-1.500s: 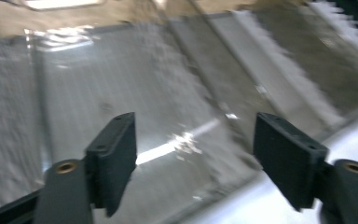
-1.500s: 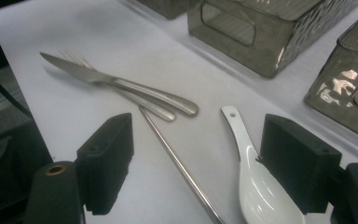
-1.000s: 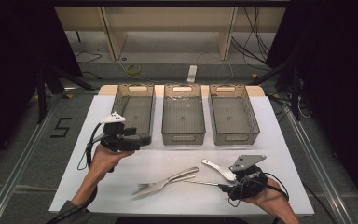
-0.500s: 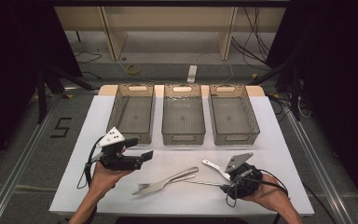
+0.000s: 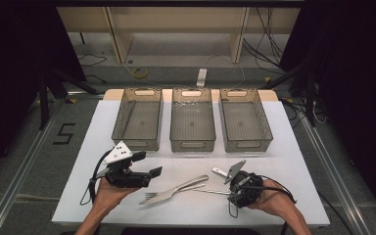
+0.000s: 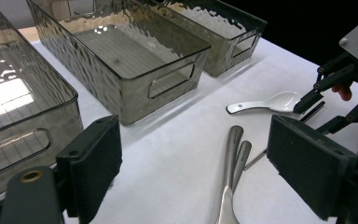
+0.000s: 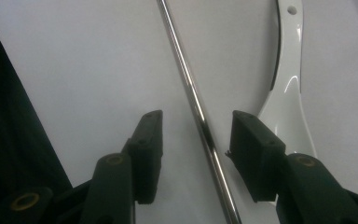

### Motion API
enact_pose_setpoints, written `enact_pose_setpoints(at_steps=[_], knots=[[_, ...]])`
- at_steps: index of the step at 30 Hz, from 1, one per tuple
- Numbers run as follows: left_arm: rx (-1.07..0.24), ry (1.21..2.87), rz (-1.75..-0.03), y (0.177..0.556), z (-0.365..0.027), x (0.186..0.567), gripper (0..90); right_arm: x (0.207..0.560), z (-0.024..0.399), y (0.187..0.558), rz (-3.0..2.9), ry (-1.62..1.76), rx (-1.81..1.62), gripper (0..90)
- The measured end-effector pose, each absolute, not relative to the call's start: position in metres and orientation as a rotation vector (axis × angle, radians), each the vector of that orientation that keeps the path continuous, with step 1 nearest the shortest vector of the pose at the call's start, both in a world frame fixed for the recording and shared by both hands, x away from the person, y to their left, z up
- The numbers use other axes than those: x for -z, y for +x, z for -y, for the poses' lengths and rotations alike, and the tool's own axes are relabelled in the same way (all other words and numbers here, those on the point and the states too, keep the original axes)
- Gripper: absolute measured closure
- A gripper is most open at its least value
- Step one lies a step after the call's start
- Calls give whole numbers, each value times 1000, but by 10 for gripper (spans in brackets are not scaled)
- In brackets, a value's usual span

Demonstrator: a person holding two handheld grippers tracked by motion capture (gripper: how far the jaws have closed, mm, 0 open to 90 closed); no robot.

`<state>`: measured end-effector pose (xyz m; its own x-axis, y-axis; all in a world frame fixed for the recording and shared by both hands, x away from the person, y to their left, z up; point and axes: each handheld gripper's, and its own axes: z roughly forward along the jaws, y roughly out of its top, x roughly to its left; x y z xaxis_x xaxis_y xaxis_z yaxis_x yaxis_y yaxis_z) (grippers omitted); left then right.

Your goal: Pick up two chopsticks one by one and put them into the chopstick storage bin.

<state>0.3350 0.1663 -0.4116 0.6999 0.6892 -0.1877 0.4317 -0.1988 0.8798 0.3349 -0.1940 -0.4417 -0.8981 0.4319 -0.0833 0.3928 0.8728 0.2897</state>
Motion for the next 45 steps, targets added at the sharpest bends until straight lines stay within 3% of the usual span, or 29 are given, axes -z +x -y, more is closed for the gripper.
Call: enact_pose_setpoints(at_steps=[45], knots=[[-321, 1864, -836, 328, -163, 412, 173, 453, 193, 342, -3023, 730, -116, 790]])
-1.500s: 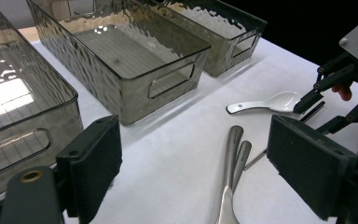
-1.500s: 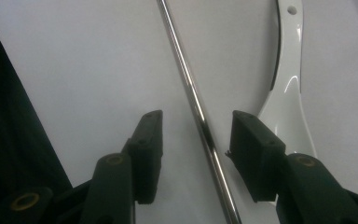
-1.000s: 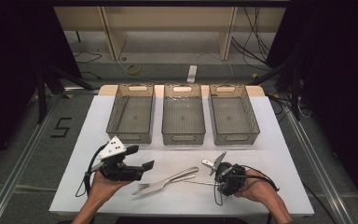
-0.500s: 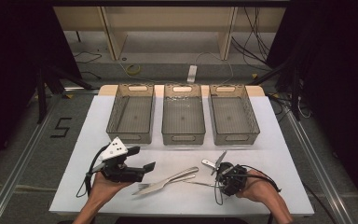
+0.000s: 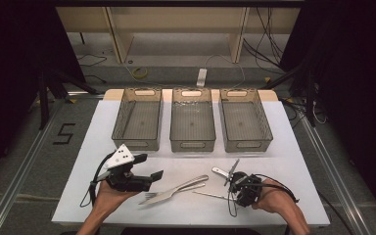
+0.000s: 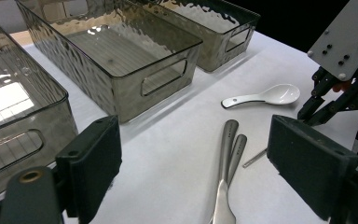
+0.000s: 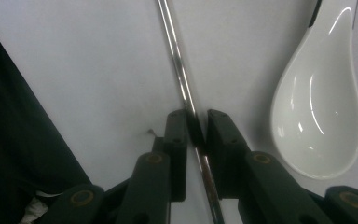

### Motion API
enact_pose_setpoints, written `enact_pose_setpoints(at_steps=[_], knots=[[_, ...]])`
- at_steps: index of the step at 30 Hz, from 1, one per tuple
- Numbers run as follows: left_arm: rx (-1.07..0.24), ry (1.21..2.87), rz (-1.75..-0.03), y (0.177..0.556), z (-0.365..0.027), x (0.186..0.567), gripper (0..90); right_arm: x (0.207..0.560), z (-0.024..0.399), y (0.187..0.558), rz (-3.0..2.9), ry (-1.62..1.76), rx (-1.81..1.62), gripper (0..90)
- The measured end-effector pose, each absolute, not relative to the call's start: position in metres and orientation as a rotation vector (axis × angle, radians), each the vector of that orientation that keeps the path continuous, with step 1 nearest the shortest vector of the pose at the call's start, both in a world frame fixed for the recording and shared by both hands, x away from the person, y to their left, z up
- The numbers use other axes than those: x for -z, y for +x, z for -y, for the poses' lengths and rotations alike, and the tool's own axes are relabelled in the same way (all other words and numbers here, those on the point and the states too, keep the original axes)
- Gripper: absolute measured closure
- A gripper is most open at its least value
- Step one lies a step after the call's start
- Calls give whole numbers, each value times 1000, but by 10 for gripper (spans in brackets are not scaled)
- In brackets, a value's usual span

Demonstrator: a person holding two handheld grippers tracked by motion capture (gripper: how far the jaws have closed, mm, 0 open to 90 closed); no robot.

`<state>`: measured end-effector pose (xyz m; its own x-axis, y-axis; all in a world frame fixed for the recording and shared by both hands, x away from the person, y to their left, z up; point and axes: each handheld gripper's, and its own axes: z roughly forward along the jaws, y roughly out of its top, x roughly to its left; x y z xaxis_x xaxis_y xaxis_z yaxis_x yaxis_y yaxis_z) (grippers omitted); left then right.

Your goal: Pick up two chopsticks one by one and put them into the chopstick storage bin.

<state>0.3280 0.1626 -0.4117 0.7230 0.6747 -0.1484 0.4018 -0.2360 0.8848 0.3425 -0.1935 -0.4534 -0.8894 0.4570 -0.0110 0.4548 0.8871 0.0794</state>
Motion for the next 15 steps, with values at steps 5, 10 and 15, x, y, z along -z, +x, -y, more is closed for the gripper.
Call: enact_pose_setpoints(at_steps=[5, 10, 15], knots=[[-320, 1866, -832, 328, -162, 411, 173, 453, 191, 341, -3033, 670, -76, 818], [-320, 1867, -831, 328, -162, 412, 173, 453, 190, 338, -3045, 617, -70, 838], [-317, 1874, -827, 328, -162, 412, 175, 453, 188, 335, -3060, 525, -52, 858]])
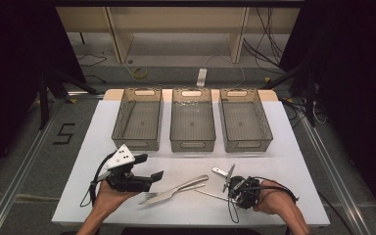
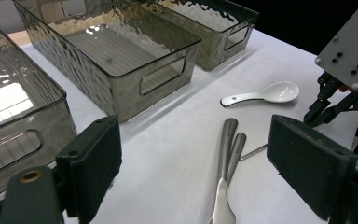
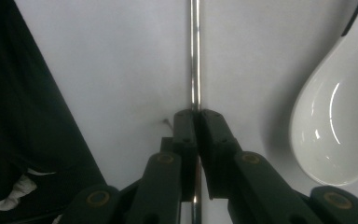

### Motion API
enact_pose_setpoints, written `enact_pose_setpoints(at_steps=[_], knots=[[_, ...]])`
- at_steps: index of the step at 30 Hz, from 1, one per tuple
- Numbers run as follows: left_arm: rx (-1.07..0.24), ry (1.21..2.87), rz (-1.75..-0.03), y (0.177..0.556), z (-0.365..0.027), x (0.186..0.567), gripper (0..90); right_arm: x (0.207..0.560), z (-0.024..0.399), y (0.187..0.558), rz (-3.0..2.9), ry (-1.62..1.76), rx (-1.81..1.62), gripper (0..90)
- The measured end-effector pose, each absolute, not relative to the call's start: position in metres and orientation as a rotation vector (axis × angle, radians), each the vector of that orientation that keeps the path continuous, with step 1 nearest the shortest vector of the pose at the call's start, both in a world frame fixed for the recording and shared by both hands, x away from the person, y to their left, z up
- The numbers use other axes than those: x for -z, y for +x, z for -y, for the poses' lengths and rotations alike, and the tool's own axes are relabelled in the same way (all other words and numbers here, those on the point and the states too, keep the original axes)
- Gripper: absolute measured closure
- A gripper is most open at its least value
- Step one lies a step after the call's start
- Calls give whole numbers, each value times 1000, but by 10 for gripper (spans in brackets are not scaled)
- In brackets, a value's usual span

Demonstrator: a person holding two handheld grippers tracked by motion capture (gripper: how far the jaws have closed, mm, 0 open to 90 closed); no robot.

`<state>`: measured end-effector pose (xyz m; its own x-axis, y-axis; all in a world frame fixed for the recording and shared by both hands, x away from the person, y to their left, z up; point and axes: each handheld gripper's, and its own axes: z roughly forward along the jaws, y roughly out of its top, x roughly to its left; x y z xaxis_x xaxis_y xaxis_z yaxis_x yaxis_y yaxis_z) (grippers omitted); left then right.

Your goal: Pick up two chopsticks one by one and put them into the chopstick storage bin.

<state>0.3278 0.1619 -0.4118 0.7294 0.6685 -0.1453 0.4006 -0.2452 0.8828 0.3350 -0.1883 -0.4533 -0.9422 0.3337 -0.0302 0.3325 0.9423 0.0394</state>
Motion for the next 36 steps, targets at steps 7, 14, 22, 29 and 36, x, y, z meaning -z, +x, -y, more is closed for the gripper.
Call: enact_pose_setpoints(at_steps=[7, 14, 22, 29, 36], knots=[[-307, 1884, -822, 328, -161, 412, 176, 451, 191, 334, -3074, 500, -73, 865], [-303, 1881, -824, 328, -161, 412, 177, 440, 197, 332, -3059, 519, -148, 867], [-265, 1948, -759, 326, -147, 413, 178, 425, 189, 326, -3015, 462, -196, 866], [-235, 2060, -664, 325, -122, 415, 181, 420, 182, 322, -2999, 425, -214, 866], [-172, 2179, -535, 324, -85, 413, 201, 419, 171, 319, -2984, 390, -261, 865]])
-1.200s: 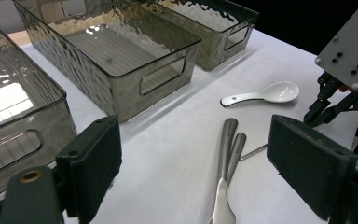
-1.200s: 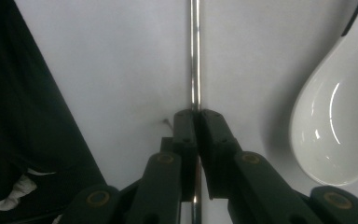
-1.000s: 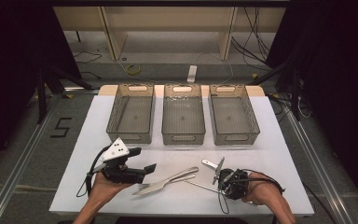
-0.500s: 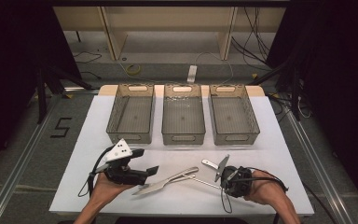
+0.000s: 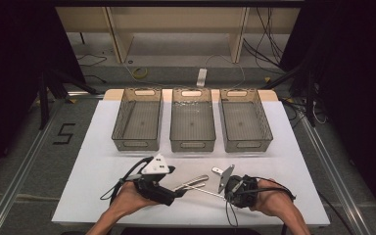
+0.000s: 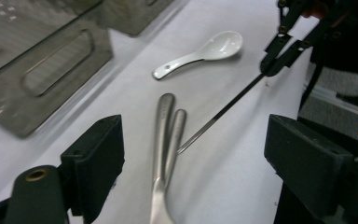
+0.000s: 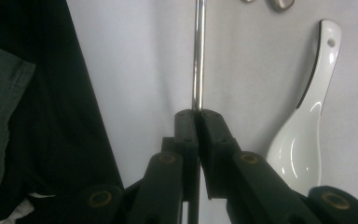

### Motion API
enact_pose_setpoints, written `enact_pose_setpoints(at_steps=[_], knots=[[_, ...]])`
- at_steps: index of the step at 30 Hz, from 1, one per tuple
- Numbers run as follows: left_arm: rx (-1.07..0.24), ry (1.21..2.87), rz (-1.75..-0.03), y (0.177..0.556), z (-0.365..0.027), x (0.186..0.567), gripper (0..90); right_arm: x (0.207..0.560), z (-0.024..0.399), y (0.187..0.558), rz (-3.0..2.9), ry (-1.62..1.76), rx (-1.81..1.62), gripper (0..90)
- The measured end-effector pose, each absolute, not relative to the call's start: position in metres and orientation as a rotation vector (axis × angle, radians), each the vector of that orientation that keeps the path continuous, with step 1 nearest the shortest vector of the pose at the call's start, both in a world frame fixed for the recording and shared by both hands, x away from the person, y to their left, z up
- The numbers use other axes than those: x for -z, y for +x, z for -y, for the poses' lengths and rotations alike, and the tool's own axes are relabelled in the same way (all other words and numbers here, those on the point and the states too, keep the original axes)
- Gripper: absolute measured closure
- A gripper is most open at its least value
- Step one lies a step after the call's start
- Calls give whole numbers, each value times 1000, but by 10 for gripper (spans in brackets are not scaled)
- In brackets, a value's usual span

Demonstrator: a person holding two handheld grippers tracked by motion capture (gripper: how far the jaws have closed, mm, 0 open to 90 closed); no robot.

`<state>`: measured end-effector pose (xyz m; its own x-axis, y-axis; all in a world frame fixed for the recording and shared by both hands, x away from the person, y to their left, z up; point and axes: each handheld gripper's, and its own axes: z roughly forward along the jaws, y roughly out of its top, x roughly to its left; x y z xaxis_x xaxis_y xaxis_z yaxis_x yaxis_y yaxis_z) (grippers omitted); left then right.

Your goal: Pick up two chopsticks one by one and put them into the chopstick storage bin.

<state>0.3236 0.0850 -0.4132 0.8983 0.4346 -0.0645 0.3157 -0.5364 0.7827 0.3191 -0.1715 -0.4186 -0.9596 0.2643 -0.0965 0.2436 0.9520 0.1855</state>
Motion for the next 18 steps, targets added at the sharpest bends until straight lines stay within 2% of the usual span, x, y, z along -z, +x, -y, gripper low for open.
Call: enact_pose_setpoints(at_steps=[9, 18], knots=[[-194, 2314, -412, 326, -51, 417, 246, 418, 164, 318, -2973, 352, -270, 865], [-214, 2446, -275, 319, -35, 424, 374, 417, 158, 314, -2963, 321, -265, 865]])
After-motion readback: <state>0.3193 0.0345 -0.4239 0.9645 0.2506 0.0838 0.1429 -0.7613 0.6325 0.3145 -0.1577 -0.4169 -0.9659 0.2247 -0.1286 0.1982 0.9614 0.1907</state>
